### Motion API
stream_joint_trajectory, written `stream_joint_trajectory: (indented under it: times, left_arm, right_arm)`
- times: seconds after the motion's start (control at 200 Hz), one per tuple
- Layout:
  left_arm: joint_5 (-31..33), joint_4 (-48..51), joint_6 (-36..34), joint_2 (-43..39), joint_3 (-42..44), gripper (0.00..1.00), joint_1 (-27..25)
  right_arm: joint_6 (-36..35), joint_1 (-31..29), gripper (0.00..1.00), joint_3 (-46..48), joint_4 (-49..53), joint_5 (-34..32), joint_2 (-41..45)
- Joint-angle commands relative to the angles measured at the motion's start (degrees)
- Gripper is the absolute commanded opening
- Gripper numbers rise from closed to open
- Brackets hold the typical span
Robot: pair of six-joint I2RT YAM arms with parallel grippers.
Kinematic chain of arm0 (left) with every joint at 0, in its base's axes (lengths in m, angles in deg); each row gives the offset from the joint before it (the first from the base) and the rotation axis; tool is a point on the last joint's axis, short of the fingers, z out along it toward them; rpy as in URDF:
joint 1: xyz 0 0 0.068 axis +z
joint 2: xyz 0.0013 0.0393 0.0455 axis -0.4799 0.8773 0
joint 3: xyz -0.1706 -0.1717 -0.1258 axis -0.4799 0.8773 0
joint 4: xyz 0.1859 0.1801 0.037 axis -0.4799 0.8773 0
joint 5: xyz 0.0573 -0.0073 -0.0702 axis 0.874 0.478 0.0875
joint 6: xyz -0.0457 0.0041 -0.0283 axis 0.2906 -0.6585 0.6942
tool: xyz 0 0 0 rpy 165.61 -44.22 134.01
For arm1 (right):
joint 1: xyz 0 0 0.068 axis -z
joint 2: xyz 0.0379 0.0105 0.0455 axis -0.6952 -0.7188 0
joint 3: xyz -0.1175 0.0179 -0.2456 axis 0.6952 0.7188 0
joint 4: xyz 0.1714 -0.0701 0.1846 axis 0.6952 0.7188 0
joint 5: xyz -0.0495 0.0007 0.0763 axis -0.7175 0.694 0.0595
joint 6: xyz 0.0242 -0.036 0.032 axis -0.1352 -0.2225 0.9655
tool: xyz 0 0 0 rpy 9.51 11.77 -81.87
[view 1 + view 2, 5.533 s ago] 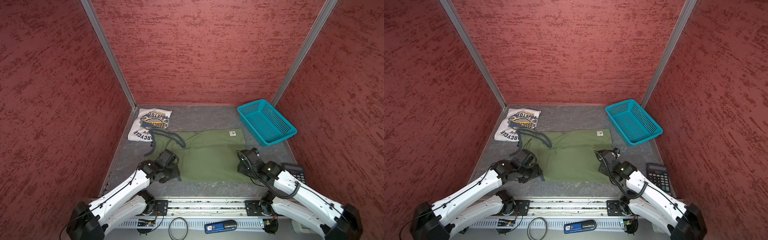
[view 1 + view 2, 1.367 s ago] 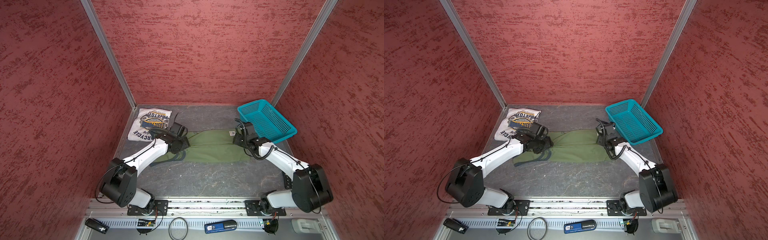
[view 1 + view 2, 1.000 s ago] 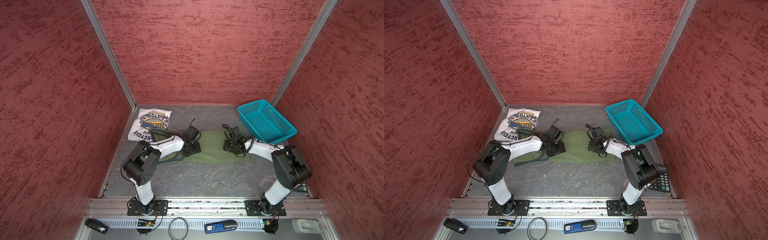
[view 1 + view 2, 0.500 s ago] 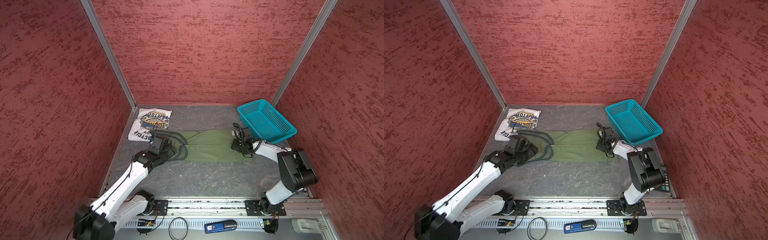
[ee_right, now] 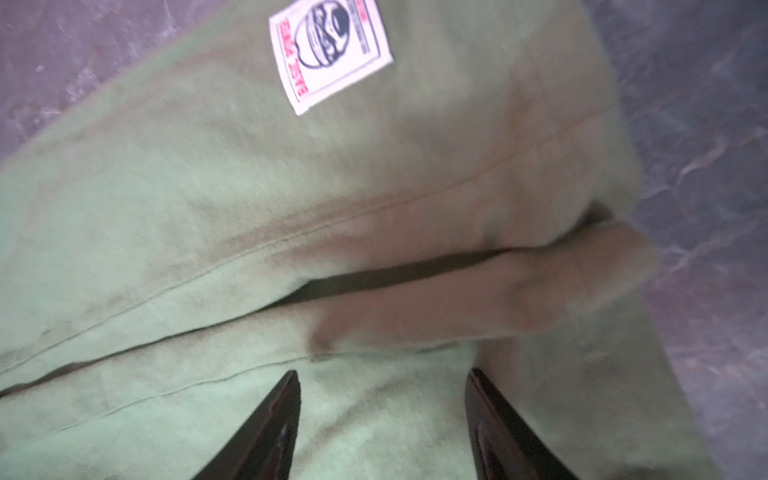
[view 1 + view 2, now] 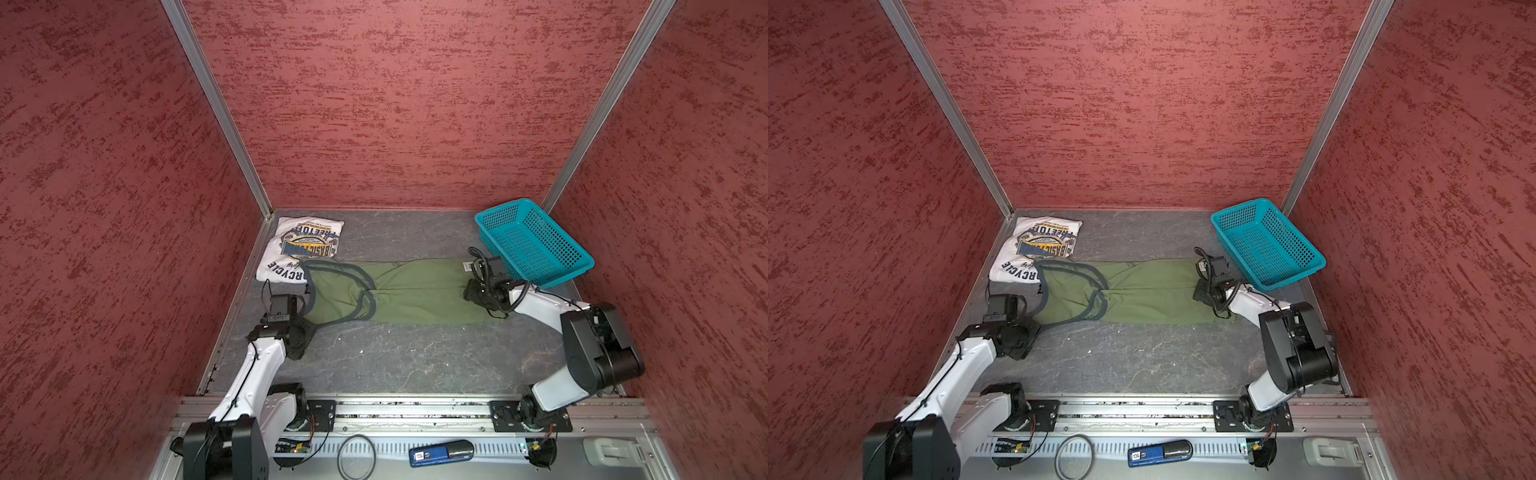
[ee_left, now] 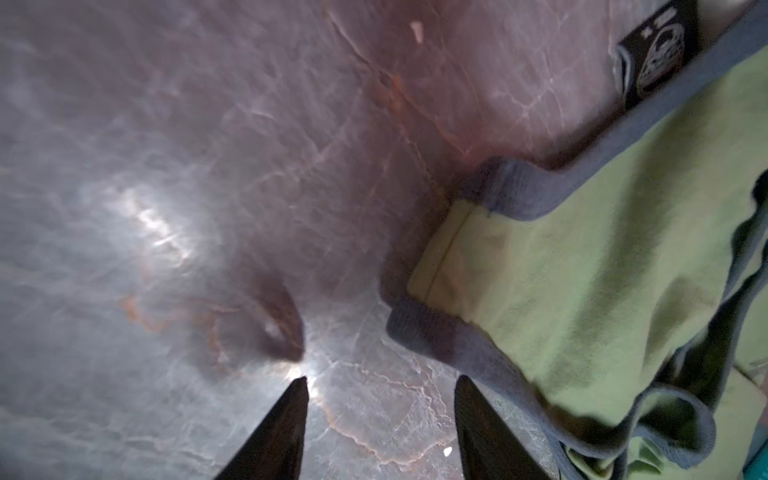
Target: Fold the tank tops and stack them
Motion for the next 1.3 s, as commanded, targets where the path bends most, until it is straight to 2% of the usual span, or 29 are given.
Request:
stream_joint_trajectory:
  times: [0.0,0.17,0.286,0.441,0.701,0.887,0.982,1.092,1.182,1.297]
  left_arm:
    - [-3.04,-7.00,-1.85,3.31,-1.31,0.51,0.63]
    - [-3.77,-10.70,-1.73,8.79,-1.67,0.34,1.12]
    - [-2.85,-9.77,-2.11,9.37,-3.87,0.23,1.20]
    - [-1.58,-7.03,-3.82,9.59,-8.72,0.12,2.00]
    - [-3.00,-4.31,-6.23,15.53,-17.11,0.00,2.52]
    - [-3.30,-2.44,-7.15,18.24,-18.77,0.00,2.57]
    - [0.70,2.40,-7.20,13.87,-16.70,0.20,1.64]
    - [-0.28,3.40,-5.61,7.19,-10.53,0.39,2.01]
    - [0.68,3.68,-5.25,4.87,-7.76,0.47,2.57]
    - [-2.95,0.33,-5.48,6.30,-5.31,0.47,5.26]
  right_arm:
    - [-0.15,0.25,0.65,0.71,-0.85,0.39,0.93]
    - [-0.41,0.22,0.65,0.27,-0.14,0.08,0.96]
    - [-0.74,0.25,0.65,-0.09,0.23,-0.14,0.92]
    - [-1.24,0.26,0.66,-0.62,0.79,-1.45,0.02]
    - [-1.88,0.26,0.66,-1.43,0.98,-2.20,-0.83]
    - [-2.08,0.25,0.66,-1.66,1.29,-1.94,-1.14]
    - [-2.21,0.20,0.67,-1.31,1.33,-1.96,-0.60]
    - [-2.10,0.18,0.67,-1.02,0.65,-1.59,-0.96]
    - [-1.91,0.18,0.67,-1.13,0.28,-1.35,-1.64]
    - [-2.08,0.19,0.67,-1.36,0.27,-1.40,-2.13]
